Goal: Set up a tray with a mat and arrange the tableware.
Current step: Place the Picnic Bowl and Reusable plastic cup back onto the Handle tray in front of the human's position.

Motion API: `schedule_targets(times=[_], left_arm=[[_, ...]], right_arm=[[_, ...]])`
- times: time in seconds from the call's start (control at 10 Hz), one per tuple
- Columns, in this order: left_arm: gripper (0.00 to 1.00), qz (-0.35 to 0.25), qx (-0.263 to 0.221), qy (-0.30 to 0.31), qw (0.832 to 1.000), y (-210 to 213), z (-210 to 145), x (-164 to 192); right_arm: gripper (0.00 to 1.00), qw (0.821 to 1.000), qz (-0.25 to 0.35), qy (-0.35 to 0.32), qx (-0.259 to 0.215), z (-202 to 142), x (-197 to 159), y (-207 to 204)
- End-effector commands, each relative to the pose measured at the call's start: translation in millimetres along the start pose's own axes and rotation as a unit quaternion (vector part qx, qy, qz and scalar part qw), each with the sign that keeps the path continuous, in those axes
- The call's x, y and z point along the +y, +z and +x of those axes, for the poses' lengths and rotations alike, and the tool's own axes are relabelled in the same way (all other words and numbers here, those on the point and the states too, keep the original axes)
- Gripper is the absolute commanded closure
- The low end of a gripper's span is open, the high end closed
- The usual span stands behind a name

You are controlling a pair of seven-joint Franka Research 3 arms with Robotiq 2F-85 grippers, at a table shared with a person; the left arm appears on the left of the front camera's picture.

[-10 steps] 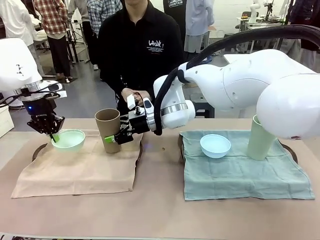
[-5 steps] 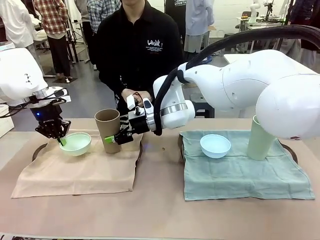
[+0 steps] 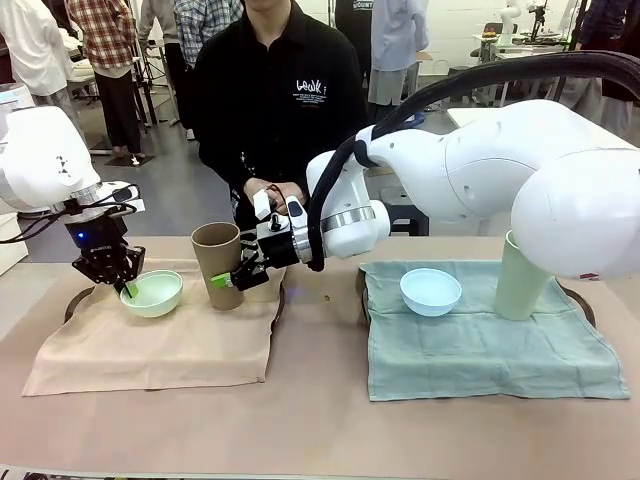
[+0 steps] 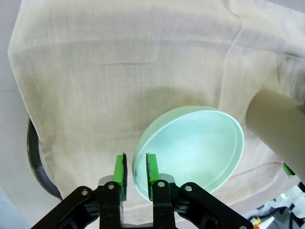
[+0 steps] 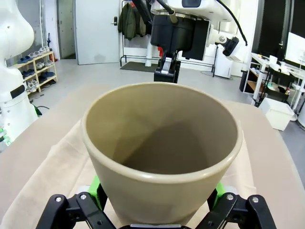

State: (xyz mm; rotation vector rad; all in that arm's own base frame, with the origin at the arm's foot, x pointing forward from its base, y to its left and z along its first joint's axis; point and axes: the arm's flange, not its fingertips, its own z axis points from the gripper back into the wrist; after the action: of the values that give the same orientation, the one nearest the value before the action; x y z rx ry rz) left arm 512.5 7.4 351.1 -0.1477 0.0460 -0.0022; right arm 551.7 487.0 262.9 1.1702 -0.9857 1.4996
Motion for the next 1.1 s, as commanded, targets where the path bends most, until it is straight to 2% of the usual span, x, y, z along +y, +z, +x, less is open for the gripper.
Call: schedule_targets(times=[0.0, 0.1, 0.2, 0.3, 0.4, 0.5, 0.6, 1.0], left_arm=[[0.0, 0.005, 0.006, 0.007, 1.0, 6, 1, -1], [0.0, 0.005, 0.021, 0.01, 1.0, 8, 0, 2], [0.15, 0.013, 0.033, 0.009, 0.999, 11, -1, 5], [0.45, 0.015, 0.036, 0.012, 0.999, 18, -4, 9], [0.0, 0.013, 0.036, 0.01, 0.999, 25, -7, 13], [0.26, 0.009, 0.033, 0.006, 0.999, 32, -11, 15], [0.0, 0.005, 0.032, 0.001, 0.999, 39, -13, 17], [0.0, -0.007, 0.028, -0.008, 1.0, 82, -26, 23]], right_arm=[[0.0, 1.0, 0.011, -0.008, 0.024, 9, -4, 0], [0.0, 0.999, 0.013, -0.019, 0.038, 14, -2, 2], [0.0, 0.997, 0.012, -0.037, 0.06, 20, 1, 8], [0.0, 0.995, 0.002, -0.051, 0.084, 28, 4, 16], [0.0, 0.993, -0.007, -0.062, 0.104, 33, 8, 24], [0.0, 0.991, -0.019, -0.068, 0.115, 38, 12, 34], [0.0, 0.989, -0.029, -0.074, 0.124, 42, 16, 43], [0.0, 0.983, -0.069, -0.088, 0.144, 62, 37, 82]])
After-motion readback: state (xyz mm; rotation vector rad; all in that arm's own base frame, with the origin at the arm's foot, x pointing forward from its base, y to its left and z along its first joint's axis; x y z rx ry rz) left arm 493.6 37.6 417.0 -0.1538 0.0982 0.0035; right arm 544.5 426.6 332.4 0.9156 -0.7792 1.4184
